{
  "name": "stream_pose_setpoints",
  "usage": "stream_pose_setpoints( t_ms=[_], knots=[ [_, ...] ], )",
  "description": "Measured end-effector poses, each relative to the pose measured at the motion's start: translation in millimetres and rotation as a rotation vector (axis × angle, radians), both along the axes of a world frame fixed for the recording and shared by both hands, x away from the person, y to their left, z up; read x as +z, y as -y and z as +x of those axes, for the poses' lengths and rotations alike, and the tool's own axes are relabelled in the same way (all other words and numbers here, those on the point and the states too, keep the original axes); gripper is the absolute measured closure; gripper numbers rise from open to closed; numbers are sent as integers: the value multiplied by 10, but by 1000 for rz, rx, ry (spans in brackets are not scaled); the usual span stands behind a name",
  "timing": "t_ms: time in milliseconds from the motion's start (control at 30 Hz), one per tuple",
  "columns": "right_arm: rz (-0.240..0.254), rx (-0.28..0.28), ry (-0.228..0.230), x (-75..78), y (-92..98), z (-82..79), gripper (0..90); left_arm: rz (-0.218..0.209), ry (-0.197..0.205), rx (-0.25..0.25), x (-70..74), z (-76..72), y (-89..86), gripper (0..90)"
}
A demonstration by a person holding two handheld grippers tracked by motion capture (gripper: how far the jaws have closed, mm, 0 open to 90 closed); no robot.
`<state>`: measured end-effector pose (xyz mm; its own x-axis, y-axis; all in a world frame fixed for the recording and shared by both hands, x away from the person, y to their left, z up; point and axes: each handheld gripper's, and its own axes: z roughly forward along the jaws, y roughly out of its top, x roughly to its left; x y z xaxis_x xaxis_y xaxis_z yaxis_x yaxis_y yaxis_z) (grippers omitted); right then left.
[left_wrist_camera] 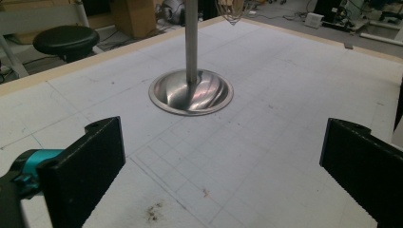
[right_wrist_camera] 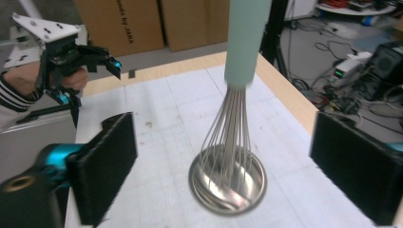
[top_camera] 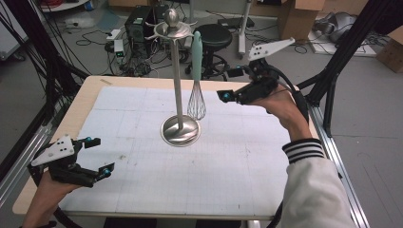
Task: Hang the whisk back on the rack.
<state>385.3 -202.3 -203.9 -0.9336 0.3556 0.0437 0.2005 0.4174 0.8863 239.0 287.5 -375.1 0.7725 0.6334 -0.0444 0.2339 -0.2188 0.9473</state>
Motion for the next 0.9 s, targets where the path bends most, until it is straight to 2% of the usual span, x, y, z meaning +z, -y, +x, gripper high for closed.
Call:
stream_pose_setpoints(
  t_ms=[67,133,233,467,600,667,833,900],
  knots=[
    [8,-43,-12,-69,74,-75,3,-2,0,0,-2,-1,-1,17],
    [-11,-68,-1,-140,142,-148,3,-2,-5,-4,-12,5,1,17],
    [6,-93,1,-248,253,-254,3,1,-10,-7,-26,17,8,17],
    [52,-134,22,-460,503,-512,3,0,-20,-10,-52,35,22,17],
    [59,-162,42,-602,626,-664,3,4,-23,-10,-65,40,19,17],
    [74,-170,36,-679,674,-729,3,0,-24,-10,-67,41,20,17],
    [77,-201,58,-876,760,-859,3,7,-27,-17,-84,43,42,17],
    [84,-199,55,-964,788,-906,3,12,-33,-22,-99,49,53,17]
  ],
)
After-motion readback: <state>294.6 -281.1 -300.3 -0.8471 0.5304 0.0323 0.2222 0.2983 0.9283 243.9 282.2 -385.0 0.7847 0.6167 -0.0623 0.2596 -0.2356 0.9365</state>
